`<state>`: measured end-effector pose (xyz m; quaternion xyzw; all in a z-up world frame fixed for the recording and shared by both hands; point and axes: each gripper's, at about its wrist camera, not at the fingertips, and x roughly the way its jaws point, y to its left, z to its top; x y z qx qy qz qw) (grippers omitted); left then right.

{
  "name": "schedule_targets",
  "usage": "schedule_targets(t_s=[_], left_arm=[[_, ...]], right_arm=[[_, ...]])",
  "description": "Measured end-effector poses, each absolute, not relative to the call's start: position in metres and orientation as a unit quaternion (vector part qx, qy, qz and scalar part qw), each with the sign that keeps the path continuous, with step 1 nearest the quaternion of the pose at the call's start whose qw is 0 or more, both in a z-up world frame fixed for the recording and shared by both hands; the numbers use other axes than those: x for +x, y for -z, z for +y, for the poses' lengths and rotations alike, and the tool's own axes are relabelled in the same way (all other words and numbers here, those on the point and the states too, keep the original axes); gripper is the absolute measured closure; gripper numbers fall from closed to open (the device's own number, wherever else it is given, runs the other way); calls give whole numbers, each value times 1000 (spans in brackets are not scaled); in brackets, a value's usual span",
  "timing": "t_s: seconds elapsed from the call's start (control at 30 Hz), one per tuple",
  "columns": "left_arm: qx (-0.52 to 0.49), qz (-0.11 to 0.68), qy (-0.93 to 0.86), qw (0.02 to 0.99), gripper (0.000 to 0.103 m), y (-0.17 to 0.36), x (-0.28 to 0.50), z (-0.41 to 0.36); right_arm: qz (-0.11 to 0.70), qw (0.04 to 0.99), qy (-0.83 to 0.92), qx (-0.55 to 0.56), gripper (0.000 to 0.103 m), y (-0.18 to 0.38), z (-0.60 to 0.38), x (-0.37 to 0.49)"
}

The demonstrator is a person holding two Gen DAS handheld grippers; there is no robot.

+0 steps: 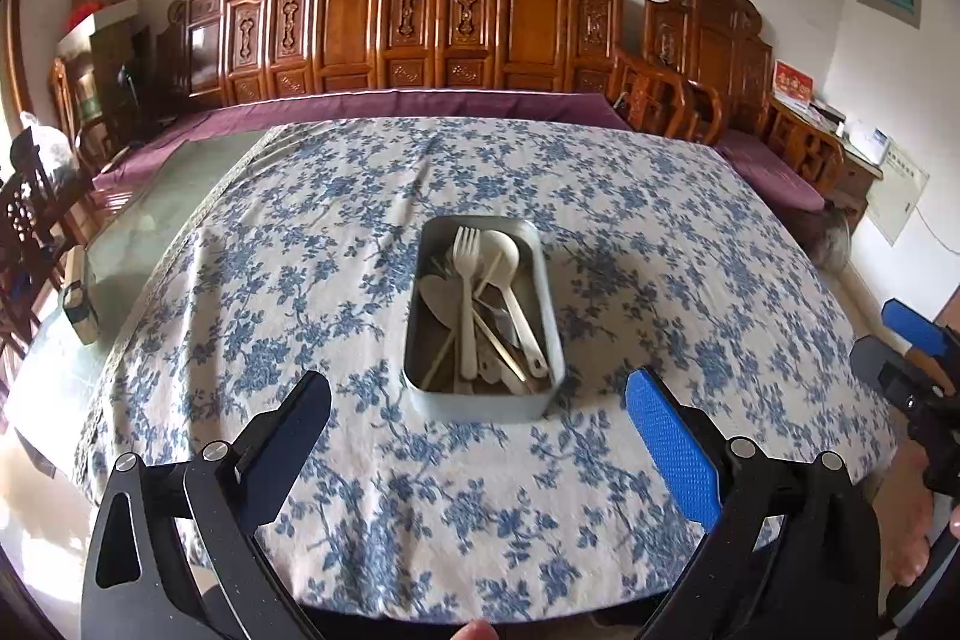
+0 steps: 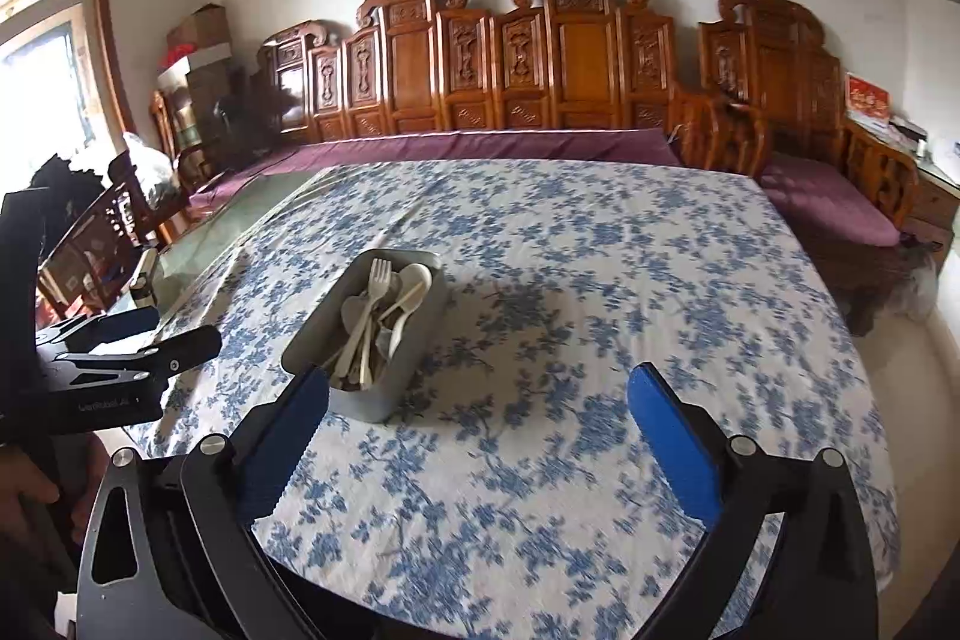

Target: Organize utensils

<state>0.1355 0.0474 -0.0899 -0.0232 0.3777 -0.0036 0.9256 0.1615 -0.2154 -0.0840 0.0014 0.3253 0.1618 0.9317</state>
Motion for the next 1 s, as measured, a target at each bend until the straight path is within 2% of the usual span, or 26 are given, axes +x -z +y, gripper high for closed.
schedule_targets(t_s=[0.27,1.0], left_arm=[[-16,356,14,934,8,63,112,29],[6,248,23,969,8,-43,46,-6]], right_arm=[[314,940,-133,4,3,75,-239,135],[188,975,-121,3,3,-37,-263,72]])
